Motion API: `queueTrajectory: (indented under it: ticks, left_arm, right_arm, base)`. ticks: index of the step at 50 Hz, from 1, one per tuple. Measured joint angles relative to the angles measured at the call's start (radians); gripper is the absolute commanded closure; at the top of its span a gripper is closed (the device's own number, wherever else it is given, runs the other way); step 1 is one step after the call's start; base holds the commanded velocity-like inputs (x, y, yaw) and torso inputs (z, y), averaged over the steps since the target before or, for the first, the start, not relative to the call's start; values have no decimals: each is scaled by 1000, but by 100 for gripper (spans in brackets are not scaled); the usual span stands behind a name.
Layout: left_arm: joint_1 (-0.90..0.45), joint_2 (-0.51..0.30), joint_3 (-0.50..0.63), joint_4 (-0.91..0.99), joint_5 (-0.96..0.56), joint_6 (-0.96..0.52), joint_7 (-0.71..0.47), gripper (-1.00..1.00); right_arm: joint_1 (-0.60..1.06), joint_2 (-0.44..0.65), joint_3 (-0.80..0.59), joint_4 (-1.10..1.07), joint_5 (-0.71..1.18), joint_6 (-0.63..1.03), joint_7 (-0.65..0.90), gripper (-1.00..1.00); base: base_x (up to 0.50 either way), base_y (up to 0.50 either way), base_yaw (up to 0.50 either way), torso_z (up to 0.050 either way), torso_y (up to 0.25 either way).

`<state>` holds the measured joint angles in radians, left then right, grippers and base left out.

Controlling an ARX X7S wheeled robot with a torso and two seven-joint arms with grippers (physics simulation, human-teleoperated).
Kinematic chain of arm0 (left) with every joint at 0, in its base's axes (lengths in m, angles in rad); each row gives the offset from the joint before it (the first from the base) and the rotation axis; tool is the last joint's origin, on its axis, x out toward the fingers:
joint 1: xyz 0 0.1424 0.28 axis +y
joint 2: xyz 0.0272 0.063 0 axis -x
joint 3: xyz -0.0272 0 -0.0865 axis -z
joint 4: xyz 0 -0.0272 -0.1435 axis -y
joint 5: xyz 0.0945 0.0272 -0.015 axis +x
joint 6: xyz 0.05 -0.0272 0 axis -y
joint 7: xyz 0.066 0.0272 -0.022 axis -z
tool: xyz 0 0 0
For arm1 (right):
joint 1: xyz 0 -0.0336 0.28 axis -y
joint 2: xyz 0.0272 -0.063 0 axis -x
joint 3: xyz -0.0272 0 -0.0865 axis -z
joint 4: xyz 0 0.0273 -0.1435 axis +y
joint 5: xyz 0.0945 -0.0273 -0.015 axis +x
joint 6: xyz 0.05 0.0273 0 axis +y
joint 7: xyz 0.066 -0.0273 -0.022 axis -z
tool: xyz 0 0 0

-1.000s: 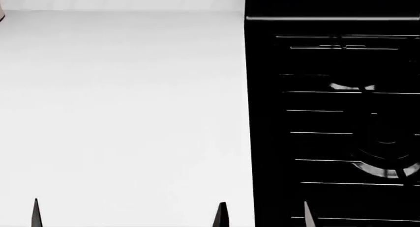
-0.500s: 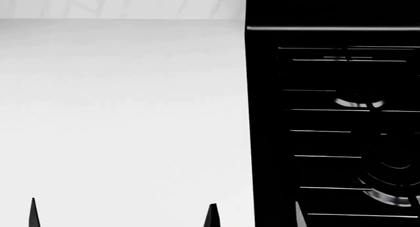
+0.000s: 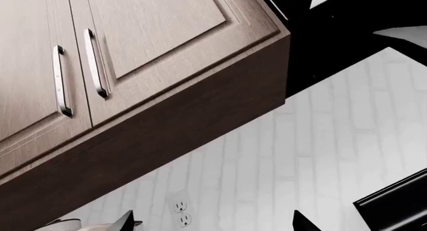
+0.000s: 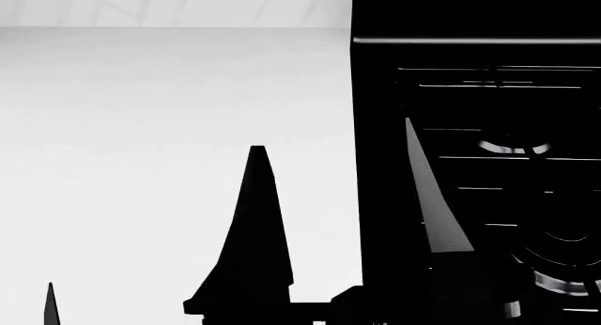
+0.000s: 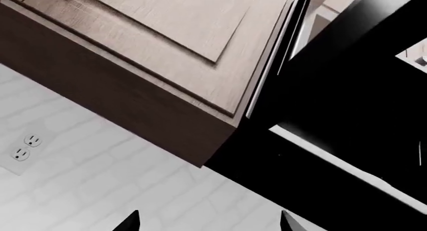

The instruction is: Close the microwave door

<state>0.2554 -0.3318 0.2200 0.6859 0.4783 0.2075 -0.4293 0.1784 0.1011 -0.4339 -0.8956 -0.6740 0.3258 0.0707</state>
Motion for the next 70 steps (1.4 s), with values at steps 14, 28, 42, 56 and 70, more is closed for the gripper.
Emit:
queueTrajectory:
  ticks: [14, 28, 42, 56, 70]
  left_arm:
    - [-4, -4, 5, 0, -1, -2, -3, -100]
    - [-4, -10, 6, 0, -7, -1, -8, -100]
    - [-8, -13, 11, -1, -7, -6, -9, -100]
    - [-9, -14, 16, 6, -5, -14, -9, -100]
    - [-10, -22, 19, -2, -9, -10, -15, -100]
  right_arm:
    - [127, -54, -85, -81, -86, 126, -113, -100]
    - [261, -81, -205, -124, -140, 258, -168, -100]
    - [392, -95, -295, -145, -175, 368, -198, -100]
    - [539, -99, -358, -150, -183, 480, -205, -100]
    - [801, -101, -402, -151, -148, 676, -209, -100]
  base:
    - [0, 0, 0, 0, 0]
    - [0, 0, 0, 0, 0]
    - [0, 0, 0, 0, 0]
    - [0, 0, 0, 0, 0]
    - [0, 0, 0, 0, 0]
